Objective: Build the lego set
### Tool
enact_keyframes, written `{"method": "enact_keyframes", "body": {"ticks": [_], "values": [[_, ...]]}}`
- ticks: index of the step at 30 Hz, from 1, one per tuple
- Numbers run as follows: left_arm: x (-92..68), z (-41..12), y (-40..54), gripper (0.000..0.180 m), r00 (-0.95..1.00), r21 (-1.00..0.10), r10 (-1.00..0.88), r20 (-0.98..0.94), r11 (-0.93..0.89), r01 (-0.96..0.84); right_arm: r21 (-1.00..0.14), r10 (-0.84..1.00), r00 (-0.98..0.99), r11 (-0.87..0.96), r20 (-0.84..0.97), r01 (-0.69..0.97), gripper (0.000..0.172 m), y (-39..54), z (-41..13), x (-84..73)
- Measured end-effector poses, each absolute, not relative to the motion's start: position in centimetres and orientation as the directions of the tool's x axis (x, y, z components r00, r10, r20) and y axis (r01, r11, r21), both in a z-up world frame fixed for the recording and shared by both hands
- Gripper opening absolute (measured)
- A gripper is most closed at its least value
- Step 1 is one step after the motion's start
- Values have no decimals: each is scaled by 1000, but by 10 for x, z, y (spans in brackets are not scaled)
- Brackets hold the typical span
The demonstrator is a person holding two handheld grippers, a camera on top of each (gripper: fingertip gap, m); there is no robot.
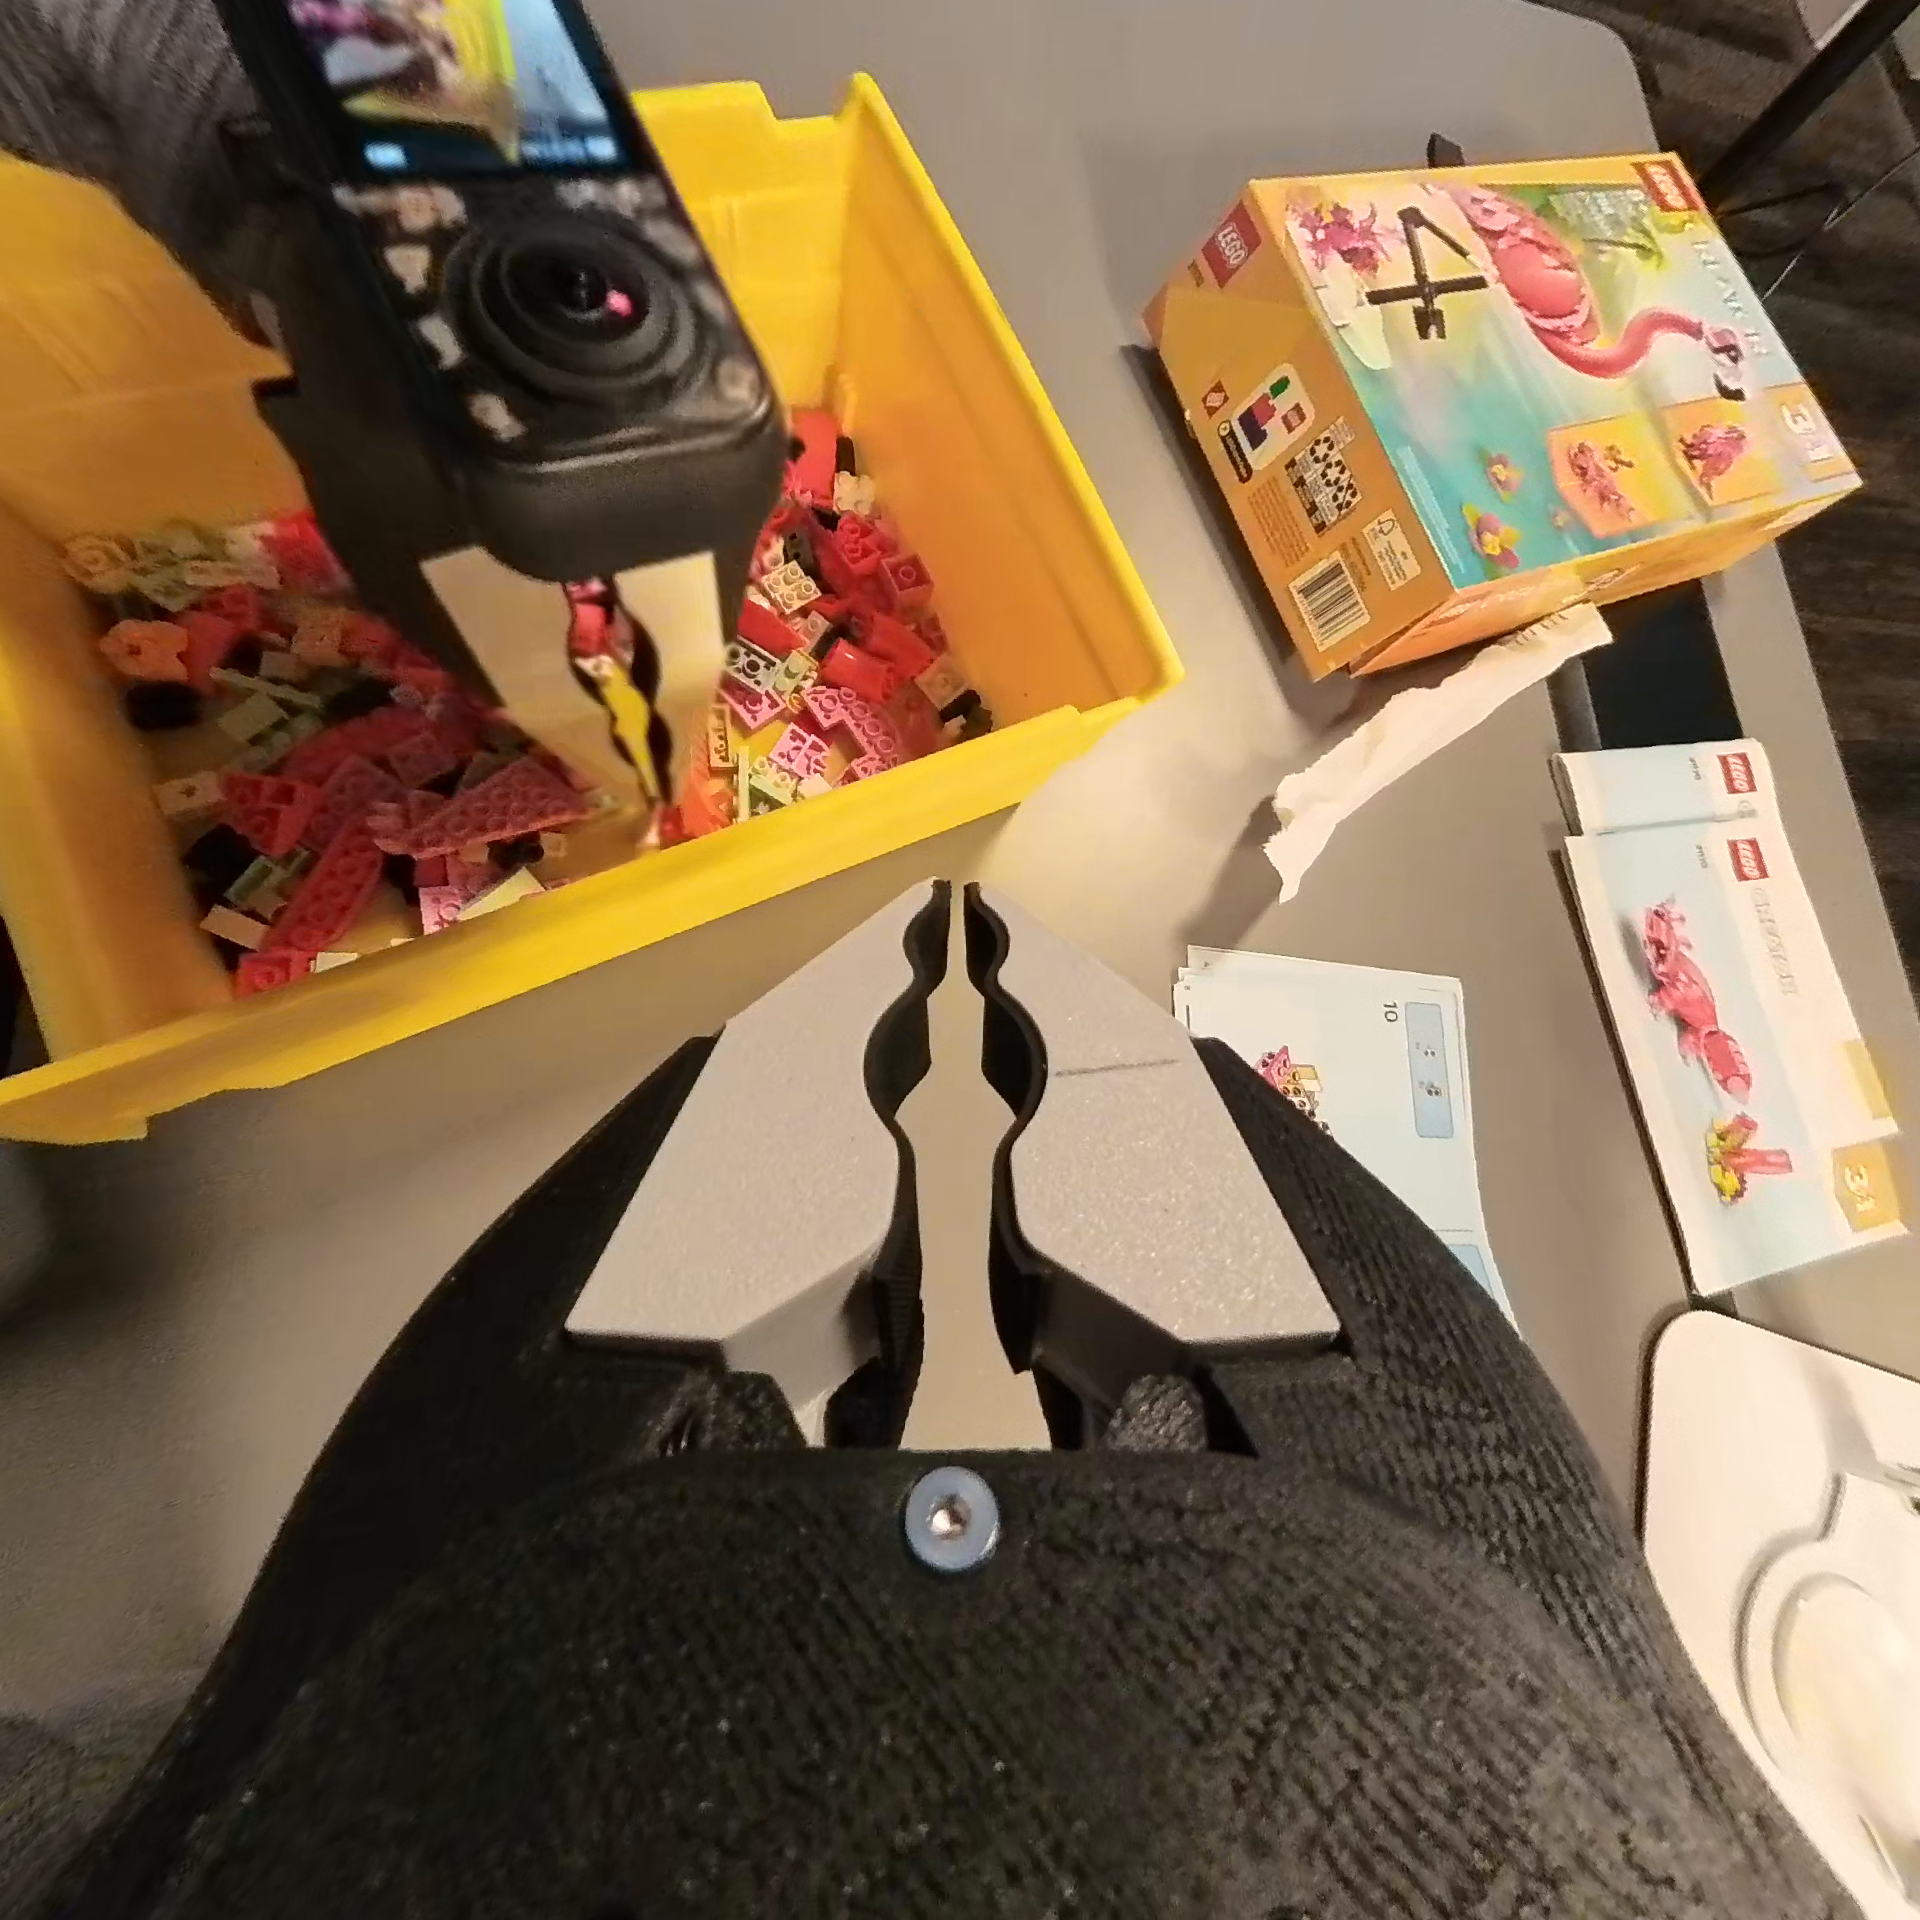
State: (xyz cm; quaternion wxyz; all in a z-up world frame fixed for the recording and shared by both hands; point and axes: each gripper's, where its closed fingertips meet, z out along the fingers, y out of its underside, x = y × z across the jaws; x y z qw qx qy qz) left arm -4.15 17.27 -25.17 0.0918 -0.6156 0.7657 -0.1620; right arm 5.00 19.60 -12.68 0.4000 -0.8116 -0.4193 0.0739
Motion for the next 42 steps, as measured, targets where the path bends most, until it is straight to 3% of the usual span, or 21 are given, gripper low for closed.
{"method": "enact_keyframes", "body": {"ticks": [4,6,8,15,18,21,28,30,32,36,42], "values": [[-40,-247,193,6,-131,-387,-991,8,118,-914,-708,736,638,-326,225,626,0,197,-127,51],[-35,-241,189,47,-118,-440,-992,43,88,-894,-708,735,639,-326,228,627,0,197,-127,51],[-33,-235,177,59,-150,-476,-984,92,89,-875,-707,734,639,-326,229,628,0,198,-127,51],[-36,-247,133,54,-342,-425,-937,73,282,-860,-707,734,640,-326,229,627,1,198,-127,51],[-33,-258,130,40,-367,-393,-929,35,325,-860,-706,735,638,-326,229,629,1,198,-127,50],[-36,-263,132,19,-366,-364,-929,59,322,-874,-706,738,634,-322,230,631,0,198,-127,49],[-42,-263,167,17,-218,-331,-976,6,204,-921,-708,739,635,-323,227,628,1,198,-127,49],[-43,-262,182,18,-148,-327,-988,-43,154,-932,-709,738,636,-324,226,627,1,198,-127,50],[-45,-261,186,40,-124,-324,-991,-45,132,-937,-709,737,637,-324,225,626,1,198,-127,50],[-48,-248,162,61,-237,-373,-971,34,208,-904,-710,738,637,-325,223,624,1,199,-127,50],[-59,-234,130,65,-396,-378,-912,102,333,-864,-705,741,632,-322,227,632,1,199,-128,47]]}}
